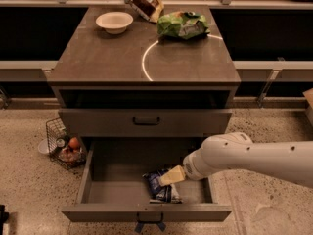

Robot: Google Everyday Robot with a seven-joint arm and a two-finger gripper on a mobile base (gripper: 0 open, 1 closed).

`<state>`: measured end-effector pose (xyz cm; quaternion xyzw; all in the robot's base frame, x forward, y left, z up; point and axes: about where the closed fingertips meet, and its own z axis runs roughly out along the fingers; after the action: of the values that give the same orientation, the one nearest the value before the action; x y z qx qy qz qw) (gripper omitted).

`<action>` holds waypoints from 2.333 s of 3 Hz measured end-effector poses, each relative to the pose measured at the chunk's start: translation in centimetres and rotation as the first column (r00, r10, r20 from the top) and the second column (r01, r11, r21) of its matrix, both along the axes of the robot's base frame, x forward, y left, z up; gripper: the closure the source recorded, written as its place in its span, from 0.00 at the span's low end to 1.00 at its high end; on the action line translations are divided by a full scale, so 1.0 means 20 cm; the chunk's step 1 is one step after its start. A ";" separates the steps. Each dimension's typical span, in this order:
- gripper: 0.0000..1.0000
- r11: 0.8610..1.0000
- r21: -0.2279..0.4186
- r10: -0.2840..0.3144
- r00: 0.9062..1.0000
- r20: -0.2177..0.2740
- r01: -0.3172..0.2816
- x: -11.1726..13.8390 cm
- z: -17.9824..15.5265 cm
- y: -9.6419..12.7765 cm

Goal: Pick blue chip bag from middle drawer and place on counter

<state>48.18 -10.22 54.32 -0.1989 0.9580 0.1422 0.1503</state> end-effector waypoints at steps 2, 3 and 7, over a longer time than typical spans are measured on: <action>0.00 1.000 -0.014 -0.028 0.996 -0.080 0.027 0.06 -0.34 0.08; 0.00 0.999 -0.021 -0.030 0.991 -0.128 0.027 0.05 -0.53 0.13; 0.41 0.999 0.010 0.053 0.971 -0.233 -0.052 0.04 -0.85 0.19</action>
Offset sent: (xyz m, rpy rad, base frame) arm 0.0129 0.0277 -0.1059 -0.0087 0.1314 -0.0345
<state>49.05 -6.36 37.39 -0.2058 0.9631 0.1702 0.0334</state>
